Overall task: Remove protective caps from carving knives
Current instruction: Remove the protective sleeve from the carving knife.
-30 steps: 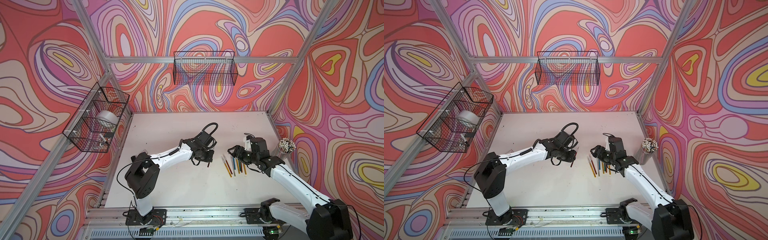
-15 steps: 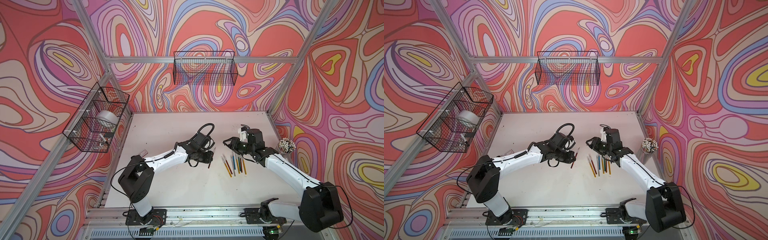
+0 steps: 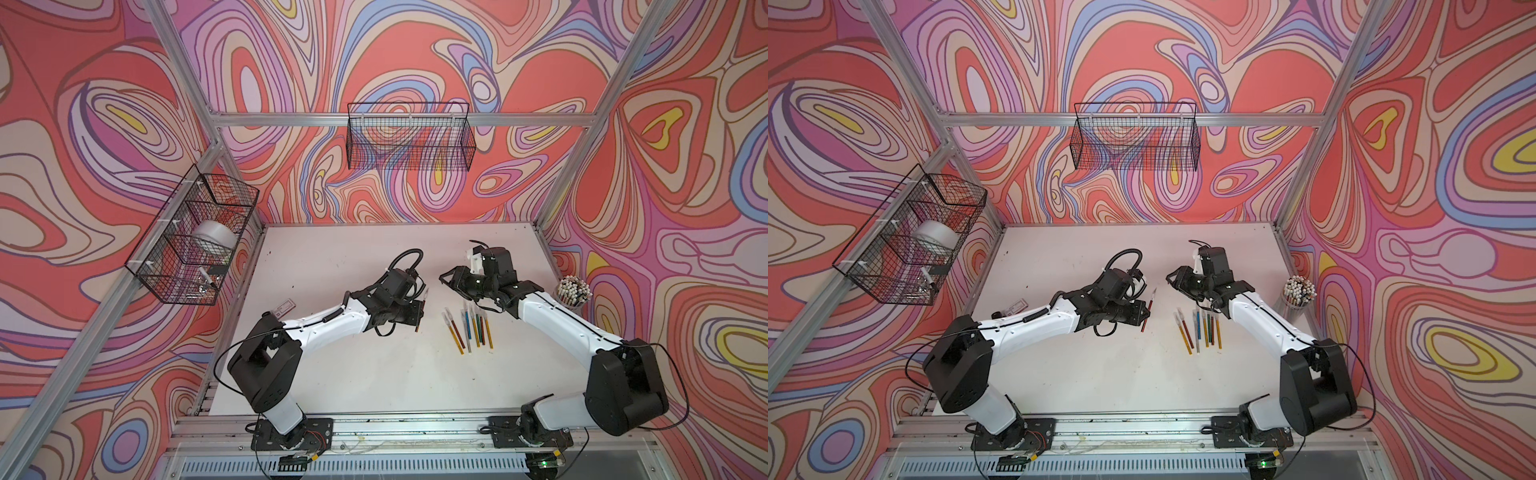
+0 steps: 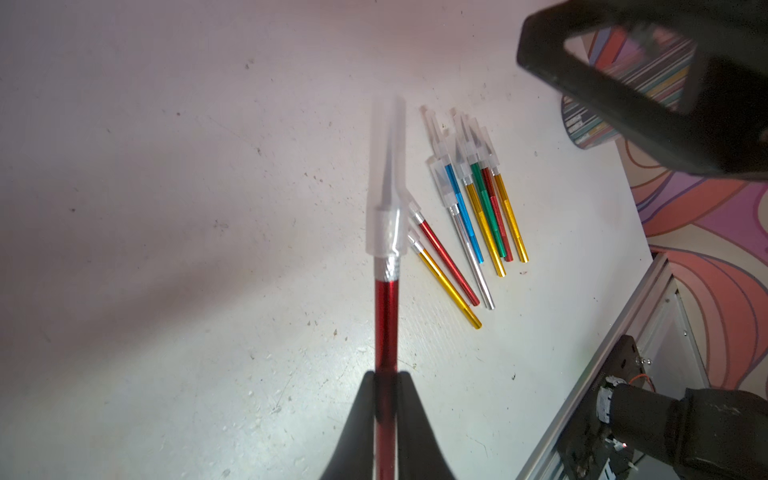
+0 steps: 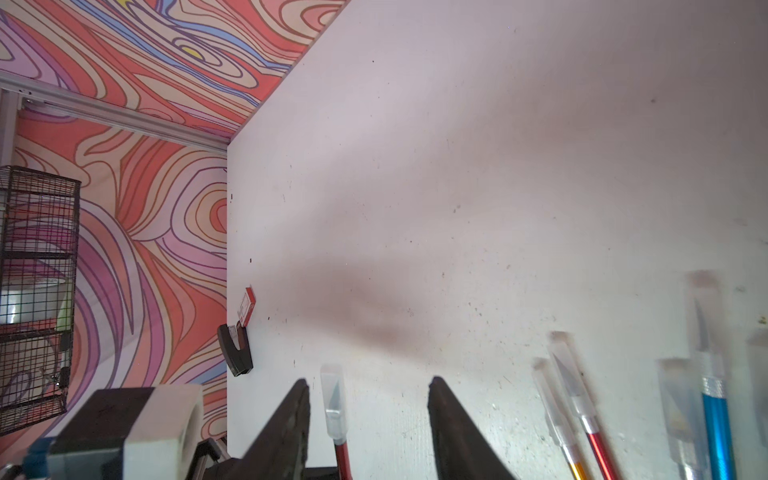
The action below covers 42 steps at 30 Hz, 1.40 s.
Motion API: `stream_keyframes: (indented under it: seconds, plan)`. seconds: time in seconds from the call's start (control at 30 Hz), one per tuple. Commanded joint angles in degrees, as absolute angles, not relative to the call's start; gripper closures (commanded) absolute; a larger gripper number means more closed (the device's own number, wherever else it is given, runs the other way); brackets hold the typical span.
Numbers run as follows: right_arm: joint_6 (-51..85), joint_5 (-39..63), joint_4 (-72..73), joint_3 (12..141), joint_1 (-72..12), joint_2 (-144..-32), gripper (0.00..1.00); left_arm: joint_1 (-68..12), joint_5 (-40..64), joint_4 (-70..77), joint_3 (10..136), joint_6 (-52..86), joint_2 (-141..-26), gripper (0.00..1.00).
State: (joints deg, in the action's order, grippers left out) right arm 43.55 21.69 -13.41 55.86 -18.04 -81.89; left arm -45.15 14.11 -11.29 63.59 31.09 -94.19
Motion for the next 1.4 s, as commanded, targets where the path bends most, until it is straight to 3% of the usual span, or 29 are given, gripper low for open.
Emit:
stream_keyframes:
  seconds: [0.0, 1.37]
  plan:
    - [42.0, 19.3, -15.1, 58.1, -19.5, -83.0, 0.52, -45.1, 12.1, -7.9, 63.2, 31.2, -94.1, 0.87]
    - [43.2, 15.5, -12.9, 58.9, -26.5, -88.3, 0.72, -45.1, 14.9, -6.0, 62.8, 31.1, -96.2, 0.88]
